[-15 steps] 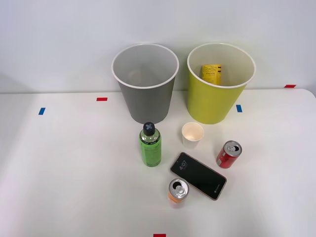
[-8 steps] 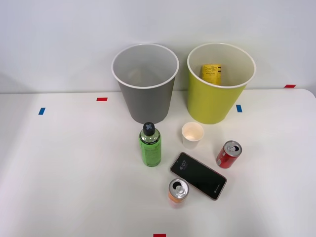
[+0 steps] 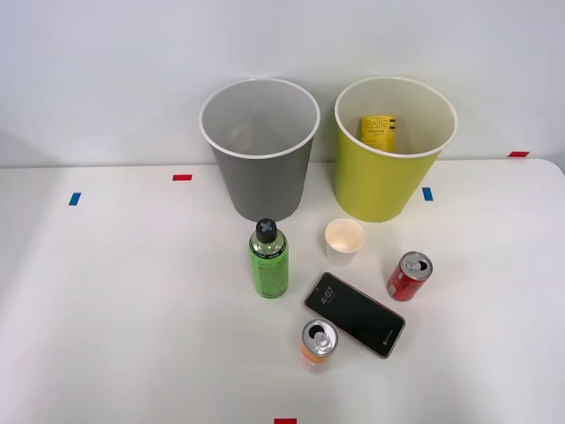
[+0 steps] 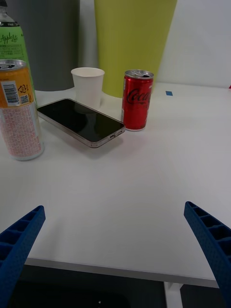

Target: Put cans in the gray bin, plastic bottles in the light green bin

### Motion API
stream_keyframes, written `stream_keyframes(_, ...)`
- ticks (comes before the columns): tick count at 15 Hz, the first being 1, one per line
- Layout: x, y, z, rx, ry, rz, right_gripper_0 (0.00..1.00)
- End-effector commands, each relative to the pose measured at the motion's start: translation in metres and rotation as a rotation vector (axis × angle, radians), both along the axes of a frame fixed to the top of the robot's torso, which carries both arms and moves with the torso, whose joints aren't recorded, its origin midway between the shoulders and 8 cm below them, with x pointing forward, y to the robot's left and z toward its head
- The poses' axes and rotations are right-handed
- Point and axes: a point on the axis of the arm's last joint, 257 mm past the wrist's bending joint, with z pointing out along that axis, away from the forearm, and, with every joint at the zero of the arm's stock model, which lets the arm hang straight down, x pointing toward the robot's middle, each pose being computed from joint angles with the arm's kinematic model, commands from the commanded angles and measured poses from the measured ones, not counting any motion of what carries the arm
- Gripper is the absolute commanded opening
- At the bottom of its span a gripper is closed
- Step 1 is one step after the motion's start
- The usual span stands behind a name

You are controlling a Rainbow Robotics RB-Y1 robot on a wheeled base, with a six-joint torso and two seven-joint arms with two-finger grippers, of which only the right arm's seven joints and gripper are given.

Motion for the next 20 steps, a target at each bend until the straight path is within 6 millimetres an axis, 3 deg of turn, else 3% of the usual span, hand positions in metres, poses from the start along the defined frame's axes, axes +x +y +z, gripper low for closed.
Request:
stream_keyframes(1, 0.0, 0.0, 0.0, 0.0, 0.0, 0.0, 1.0)
stream_keyframes(20, 0.0, 0.0, 0.0, 0.0, 0.0, 0.0, 1.0)
